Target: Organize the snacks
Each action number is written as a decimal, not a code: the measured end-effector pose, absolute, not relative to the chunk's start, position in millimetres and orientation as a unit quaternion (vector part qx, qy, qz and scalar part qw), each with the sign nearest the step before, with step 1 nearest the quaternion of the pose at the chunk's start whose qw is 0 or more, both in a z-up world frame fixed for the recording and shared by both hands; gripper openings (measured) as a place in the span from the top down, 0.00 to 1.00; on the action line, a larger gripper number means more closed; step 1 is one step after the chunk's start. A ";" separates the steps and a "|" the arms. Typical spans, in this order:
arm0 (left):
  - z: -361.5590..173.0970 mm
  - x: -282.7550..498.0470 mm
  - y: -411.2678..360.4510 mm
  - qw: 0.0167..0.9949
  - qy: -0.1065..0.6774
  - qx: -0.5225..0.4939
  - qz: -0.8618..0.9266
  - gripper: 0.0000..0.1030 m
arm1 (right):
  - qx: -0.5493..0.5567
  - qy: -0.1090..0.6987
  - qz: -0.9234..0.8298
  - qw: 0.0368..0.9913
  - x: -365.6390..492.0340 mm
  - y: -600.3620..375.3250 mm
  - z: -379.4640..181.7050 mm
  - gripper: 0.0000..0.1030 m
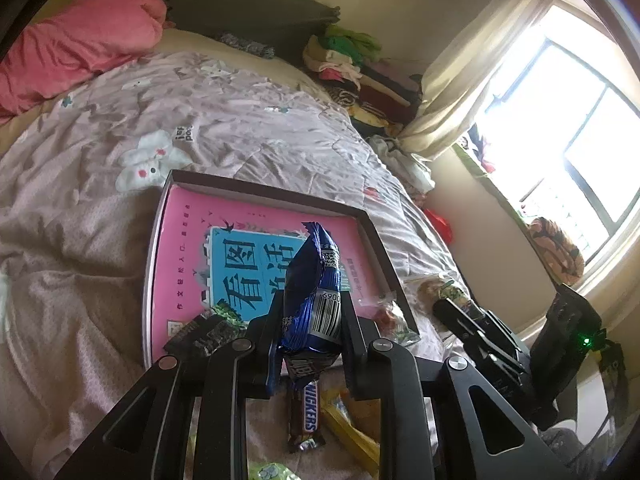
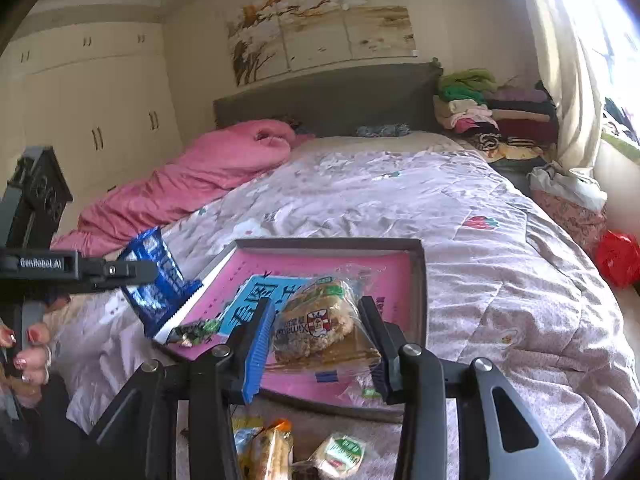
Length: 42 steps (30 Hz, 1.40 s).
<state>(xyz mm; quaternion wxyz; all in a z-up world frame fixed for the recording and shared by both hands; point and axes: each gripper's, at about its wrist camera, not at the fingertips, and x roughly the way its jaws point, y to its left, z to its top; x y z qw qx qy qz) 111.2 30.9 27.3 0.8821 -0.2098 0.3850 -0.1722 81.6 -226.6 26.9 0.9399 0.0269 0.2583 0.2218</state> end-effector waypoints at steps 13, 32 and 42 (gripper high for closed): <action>11.5 127.4 29.4 0.875 0.394 -0.227 -0.164 0.77 | 0.040 0.259 0.221 0.939 96.5 -228.9 25.6 0.58; -18.0 153.6 -2.4 0.871 0.420 -0.204 -0.152 0.76 | 0.026 0.288 0.233 0.929 115.3 -212.7 7.0 0.58; -31.1 159.1 0.6 0.865 0.430 -0.213 -0.145 0.77 | 0.024 0.297 0.233 0.926 119.8 -209.4 1.8 0.58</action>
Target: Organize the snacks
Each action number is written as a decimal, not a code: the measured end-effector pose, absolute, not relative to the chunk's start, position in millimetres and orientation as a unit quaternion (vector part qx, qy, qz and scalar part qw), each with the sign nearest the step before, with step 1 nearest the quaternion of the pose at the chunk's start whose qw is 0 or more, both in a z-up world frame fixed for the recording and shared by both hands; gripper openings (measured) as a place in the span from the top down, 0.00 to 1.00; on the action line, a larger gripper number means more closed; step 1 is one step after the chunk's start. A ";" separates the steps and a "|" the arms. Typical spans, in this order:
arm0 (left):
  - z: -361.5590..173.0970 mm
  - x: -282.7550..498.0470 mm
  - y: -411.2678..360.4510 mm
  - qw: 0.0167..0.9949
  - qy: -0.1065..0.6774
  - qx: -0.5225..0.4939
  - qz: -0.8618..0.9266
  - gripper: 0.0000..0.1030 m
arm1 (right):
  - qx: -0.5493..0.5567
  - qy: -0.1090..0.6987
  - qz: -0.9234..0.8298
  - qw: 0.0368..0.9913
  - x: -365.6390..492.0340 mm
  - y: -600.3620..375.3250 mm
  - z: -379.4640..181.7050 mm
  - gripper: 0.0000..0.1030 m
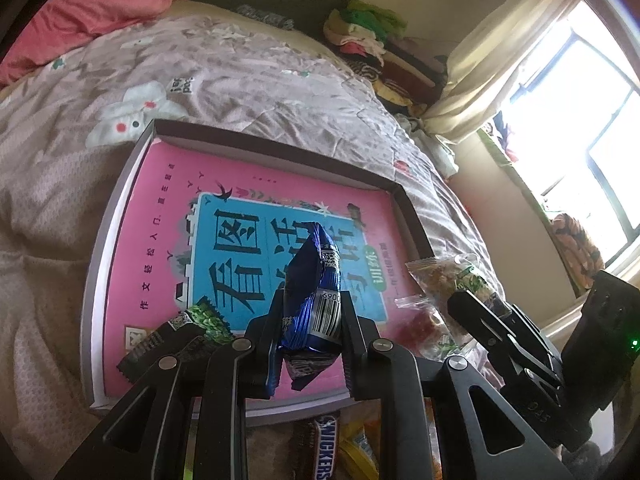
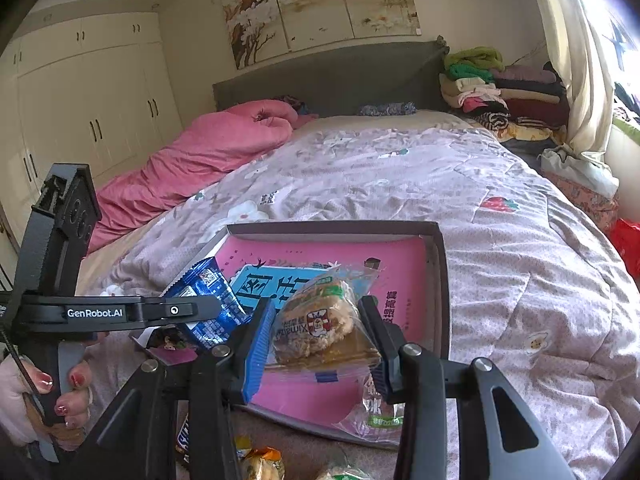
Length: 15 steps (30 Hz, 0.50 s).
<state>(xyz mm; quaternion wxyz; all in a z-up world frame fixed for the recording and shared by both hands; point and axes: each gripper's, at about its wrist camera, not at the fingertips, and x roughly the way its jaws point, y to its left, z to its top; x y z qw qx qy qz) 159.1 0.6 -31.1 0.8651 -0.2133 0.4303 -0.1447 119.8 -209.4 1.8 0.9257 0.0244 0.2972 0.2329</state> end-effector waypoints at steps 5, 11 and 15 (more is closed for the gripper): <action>-36.1 160.7 3.1 0.863 0.433 -0.219 -0.143 0.77 | 0.024 0.303 0.231 0.924 122.1 -209.0 -1.9 0.58; -40.8 161.3 3.9 0.861 0.436 -0.219 -0.142 0.77 | 0.022 0.310 0.230 0.922 125.3 -206.9 -5.9 0.58; -45.1 161.4 3.3 0.859 0.440 -0.219 -0.143 0.77 | 0.022 0.320 0.229 0.919 128.3 -205.1 -11.0 0.58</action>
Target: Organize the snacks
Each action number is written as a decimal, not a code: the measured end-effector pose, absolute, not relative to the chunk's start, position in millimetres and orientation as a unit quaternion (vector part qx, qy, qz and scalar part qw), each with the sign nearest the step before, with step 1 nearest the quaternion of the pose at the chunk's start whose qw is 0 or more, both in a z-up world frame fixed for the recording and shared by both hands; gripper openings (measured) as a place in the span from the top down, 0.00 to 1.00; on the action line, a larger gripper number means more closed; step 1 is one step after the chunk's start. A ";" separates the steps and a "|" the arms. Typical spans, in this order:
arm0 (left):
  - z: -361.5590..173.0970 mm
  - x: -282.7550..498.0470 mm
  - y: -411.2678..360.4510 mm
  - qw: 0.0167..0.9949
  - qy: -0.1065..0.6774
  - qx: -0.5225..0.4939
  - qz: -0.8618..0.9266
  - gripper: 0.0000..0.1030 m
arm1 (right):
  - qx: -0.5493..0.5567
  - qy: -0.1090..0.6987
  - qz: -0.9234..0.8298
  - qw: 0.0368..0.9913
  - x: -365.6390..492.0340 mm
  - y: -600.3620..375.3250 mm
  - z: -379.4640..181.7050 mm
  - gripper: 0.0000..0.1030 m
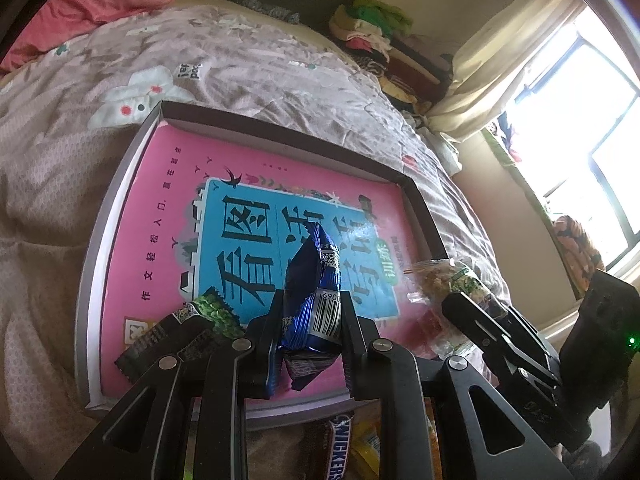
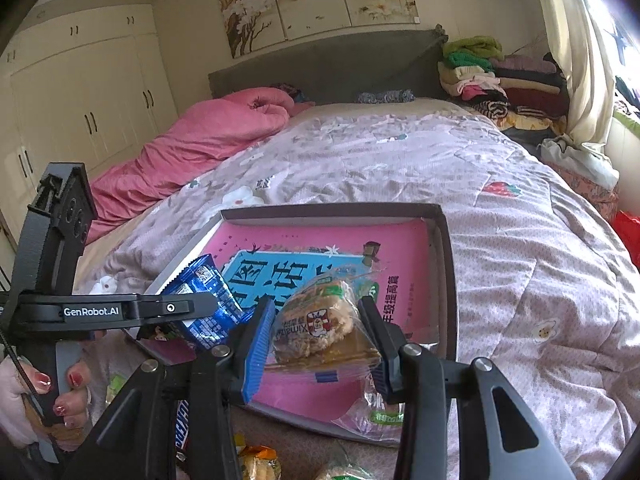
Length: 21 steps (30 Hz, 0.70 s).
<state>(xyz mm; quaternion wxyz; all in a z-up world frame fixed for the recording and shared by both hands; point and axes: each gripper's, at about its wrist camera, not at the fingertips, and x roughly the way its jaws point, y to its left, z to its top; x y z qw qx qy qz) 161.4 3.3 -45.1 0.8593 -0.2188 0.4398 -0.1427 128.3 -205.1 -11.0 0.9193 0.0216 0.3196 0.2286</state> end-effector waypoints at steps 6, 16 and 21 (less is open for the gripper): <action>-47.8 160.5 0.9 0.860 0.443 -0.209 -0.142 0.76 | 0.025 0.340 0.229 0.912 133.4 -203.4 -20.7 0.58; -49.4 158.9 0.3 0.860 0.446 -0.201 -0.142 0.76 | 0.012 0.358 0.231 0.904 133.6 -197.2 -32.4 0.58; -50.4 158.1 3.2 0.860 0.447 -0.204 -0.139 0.76 | 0.003 0.362 0.247 0.899 131.2 -190.0 -35.6 0.58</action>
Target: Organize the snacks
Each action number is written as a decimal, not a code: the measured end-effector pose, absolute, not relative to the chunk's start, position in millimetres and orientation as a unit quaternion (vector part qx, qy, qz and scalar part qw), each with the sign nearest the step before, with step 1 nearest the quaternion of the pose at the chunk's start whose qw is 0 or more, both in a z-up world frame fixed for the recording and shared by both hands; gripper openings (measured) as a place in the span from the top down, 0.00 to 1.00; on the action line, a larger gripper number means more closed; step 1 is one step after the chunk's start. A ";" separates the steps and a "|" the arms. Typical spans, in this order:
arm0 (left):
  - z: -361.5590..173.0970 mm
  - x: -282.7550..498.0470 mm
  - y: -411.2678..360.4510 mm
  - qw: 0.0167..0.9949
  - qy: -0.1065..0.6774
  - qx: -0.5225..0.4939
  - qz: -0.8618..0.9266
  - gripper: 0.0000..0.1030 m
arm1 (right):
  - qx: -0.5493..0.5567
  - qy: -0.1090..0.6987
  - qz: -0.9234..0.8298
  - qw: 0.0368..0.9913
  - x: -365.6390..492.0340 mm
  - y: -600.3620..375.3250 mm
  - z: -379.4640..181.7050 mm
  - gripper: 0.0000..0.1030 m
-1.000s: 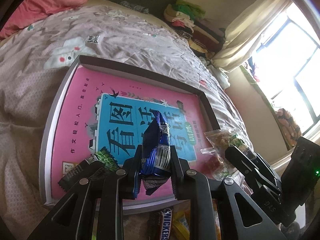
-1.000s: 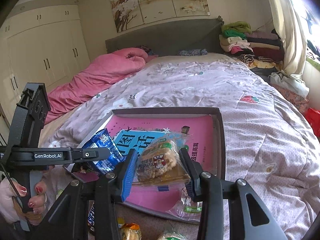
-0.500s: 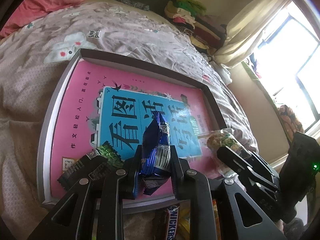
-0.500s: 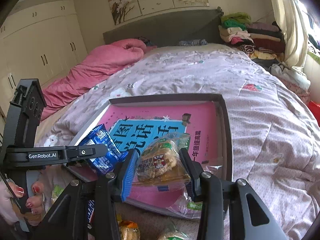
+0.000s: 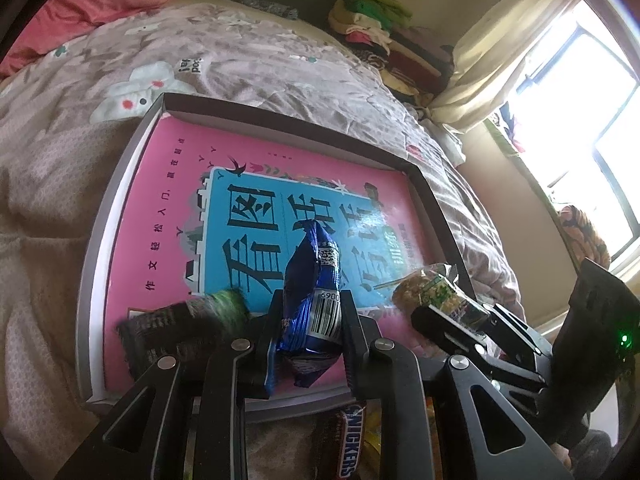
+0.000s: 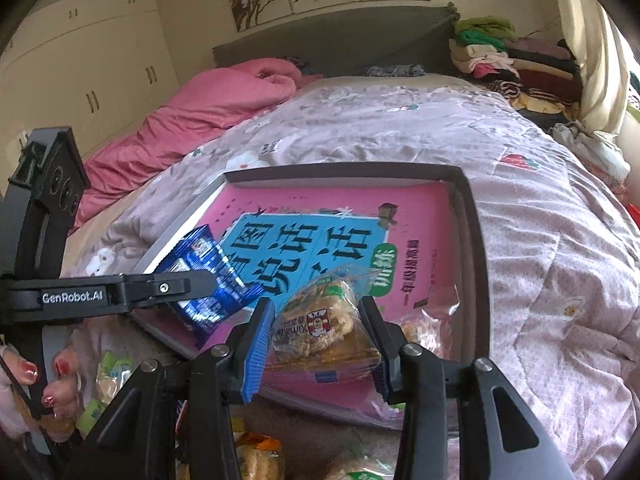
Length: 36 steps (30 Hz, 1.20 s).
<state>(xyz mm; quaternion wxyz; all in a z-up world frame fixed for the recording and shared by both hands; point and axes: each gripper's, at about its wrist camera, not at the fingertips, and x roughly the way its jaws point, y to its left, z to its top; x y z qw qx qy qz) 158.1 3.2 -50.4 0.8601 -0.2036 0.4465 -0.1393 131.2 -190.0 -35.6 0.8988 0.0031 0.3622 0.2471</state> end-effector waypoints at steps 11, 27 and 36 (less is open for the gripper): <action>-50.3 158.0 5.8 0.861 0.447 -0.202 -0.133 0.75 | -0.010 0.375 0.251 0.892 129.9 -183.6 -43.8 0.57; -53.6 157.9 9.5 0.859 0.454 -0.199 -0.127 0.74 | -0.022 0.374 0.253 0.892 129.9 -180.3 -44.0 0.56; -54.6 156.5 10.6 0.859 0.459 -0.193 -0.123 0.71 | -0.034 0.370 0.237 0.897 129.1 -184.4 -41.9 0.55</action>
